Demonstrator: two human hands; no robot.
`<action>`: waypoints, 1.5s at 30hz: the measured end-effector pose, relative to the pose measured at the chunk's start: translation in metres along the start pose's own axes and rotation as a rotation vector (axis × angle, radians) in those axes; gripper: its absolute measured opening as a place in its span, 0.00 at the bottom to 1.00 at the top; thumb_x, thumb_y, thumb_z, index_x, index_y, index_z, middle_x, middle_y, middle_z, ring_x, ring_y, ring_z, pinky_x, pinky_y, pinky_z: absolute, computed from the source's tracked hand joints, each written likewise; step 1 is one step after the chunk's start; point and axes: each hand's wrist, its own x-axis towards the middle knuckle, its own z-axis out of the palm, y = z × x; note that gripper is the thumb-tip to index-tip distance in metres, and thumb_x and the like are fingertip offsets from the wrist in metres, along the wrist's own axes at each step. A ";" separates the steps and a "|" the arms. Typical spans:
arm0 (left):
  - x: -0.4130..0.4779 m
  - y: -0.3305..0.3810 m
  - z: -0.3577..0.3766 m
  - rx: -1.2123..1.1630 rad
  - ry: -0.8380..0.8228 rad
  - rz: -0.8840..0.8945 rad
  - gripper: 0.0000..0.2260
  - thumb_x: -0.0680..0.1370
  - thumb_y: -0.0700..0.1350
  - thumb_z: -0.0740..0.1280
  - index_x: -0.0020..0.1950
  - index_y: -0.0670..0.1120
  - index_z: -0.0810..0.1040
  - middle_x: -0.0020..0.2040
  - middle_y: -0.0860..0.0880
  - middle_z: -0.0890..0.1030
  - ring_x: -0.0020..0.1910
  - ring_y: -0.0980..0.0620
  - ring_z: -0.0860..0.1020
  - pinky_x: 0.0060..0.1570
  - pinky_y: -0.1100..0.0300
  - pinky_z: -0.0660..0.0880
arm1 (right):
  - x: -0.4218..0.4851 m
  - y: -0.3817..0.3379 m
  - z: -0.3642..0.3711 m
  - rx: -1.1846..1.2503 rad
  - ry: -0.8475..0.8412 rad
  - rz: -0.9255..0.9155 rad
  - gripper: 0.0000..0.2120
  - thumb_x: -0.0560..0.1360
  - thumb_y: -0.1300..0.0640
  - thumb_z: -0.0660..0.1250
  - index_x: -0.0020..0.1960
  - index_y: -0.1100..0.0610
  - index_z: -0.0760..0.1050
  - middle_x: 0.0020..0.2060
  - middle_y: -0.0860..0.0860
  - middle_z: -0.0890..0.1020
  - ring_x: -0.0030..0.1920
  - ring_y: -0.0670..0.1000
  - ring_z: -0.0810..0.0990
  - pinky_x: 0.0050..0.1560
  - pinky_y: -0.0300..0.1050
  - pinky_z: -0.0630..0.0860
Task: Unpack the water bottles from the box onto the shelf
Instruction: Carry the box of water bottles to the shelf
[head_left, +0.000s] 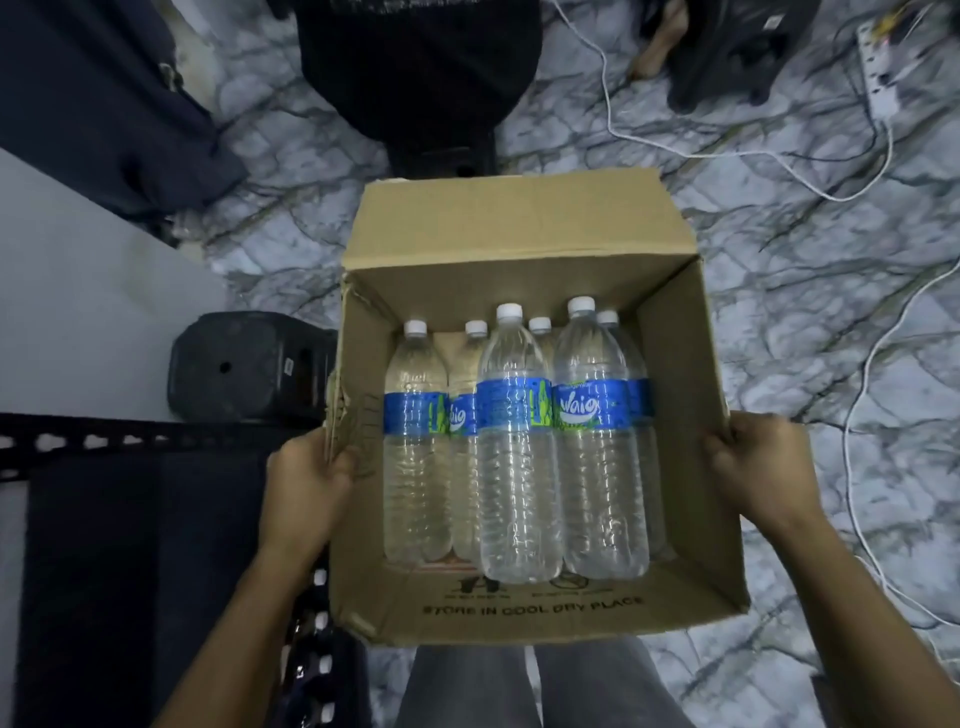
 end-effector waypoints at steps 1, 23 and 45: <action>-0.007 0.005 -0.008 0.006 -0.001 0.005 0.09 0.79 0.34 0.67 0.49 0.44 0.84 0.40 0.54 0.85 0.42 0.56 0.83 0.44 0.55 0.81 | -0.005 -0.004 -0.010 -0.001 -0.011 -0.007 0.19 0.67 0.71 0.68 0.24 0.63 0.61 0.19 0.59 0.66 0.21 0.55 0.63 0.26 0.41 0.57; -0.066 0.064 -0.085 0.021 0.140 0.041 0.07 0.77 0.34 0.67 0.45 0.41 0.84 0.37 0.52 0.83 0.38 0.57 0.81 0.35 0.62 0.76 | -0.021 -0.067 -0.109 -0.019 0.067 -0.102 0.19 0.67 0.68 0.69 0.25 0.66 0.62 0.19 0.61 0.64 0.23 0.58 0.65 0.26 0.41 0.57; -0.270 0.037 -0.010 -0.283 0.732 -0.515 0.10 0.77 0.34 0.67 0.42 0.46 0.86 0.34 0.47 0.86 0.38 0.44 0.85 0.38 0.48 0.82 | 0.051 -0.162 -0.113 -0.116 -0.309 -0.881 0.16 0.69 0.70 0.69 0.25 0.70 0.68 0.21 0.65 0.72 0.22 0.58 0.72 0.25 0.44 0.62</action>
